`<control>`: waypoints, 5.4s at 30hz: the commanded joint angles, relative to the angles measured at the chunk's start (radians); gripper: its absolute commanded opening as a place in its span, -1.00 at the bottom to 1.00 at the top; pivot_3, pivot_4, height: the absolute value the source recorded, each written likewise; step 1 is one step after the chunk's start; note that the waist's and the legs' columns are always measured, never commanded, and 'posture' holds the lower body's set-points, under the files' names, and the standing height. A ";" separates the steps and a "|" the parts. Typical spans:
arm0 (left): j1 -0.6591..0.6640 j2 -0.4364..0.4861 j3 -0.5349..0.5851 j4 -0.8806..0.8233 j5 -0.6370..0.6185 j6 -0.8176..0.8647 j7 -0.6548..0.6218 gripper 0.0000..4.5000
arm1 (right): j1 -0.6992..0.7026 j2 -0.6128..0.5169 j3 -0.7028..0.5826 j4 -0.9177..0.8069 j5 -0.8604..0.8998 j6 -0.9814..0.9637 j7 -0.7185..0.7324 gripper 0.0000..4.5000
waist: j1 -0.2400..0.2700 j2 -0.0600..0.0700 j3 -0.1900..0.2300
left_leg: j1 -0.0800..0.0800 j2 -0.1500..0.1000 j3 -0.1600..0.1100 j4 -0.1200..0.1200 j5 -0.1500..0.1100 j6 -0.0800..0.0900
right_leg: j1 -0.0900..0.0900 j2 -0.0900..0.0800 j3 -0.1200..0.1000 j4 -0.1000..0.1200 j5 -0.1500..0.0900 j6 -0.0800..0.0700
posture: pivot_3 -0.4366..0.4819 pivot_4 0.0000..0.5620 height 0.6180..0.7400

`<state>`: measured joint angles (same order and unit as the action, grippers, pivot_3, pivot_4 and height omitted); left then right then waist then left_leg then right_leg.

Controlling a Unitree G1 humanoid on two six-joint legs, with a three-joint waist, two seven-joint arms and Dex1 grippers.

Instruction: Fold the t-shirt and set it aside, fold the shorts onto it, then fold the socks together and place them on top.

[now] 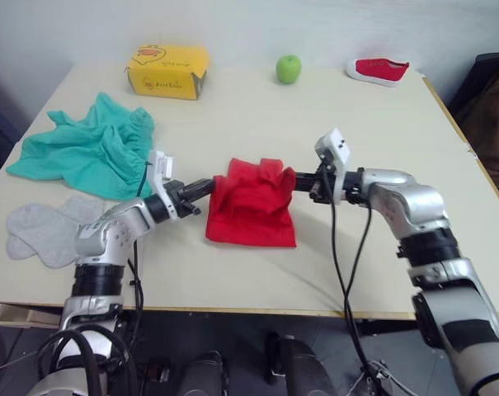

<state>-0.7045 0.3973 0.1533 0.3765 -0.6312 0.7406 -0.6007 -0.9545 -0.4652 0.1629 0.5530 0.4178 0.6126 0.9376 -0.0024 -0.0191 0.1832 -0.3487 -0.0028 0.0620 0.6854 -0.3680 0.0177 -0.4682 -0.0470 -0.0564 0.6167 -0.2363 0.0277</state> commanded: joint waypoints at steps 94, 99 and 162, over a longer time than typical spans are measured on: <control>0.539 0.535 0.000 -0.681 -0.081 -0.058 -0.605 0.34 | 0.744 -0.296 -0.119 -1.025 0.180 -0.133 0.111 -0.25 | 0.004 0.000 0.000 | 0.011 0.002 0.002 0.007 -0.005 0.007 | 0.008 0.001 0.003 0.004 0.001 -0.005 | -0.05 -0.47 1.00; 0.442 0.470 -0.106 -0.642 -0.032 -0.052 -0.585 -0.07 | 0.674 -0.220 -0.008 -0.959 0.082 -0.094 0.027 -1.00 | 0.003 0.000 0.000 | 0.011 0.002 0.002 0.007 -0.005 0.005 | 0.008 0.001 0.003 0.004 0.001 -0.005 | -0.05 -0.47 1.00; 0.221 0.189 -0.344 -0.298 0.327 -0.163 -0.422 -0.99 | -0.059 0.126 0.009 0.202 -0.279 -0.442 -0.116 -1.00 | -0.030 -0.003 -0.001 | 0.008 0.001 0.002 0.005 -0.001 0.000 | 0.005 0.000 0.004 0.009 0.000 -0.004 | -0.05 -0.47 1.00</control>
<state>-0.4962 0.5791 -0.2119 0.0847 -0.3095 0.5463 -1.0515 -0.9864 -0.3431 0.2100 0.7750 0.1053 0.1770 0.7745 -0.0322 -0.0219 0.1819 -0.3406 -0.0013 0.0645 0.6903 -0.3687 0.0172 -0.4635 -0.0464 -0.0527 0.6256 -0.2361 0.0237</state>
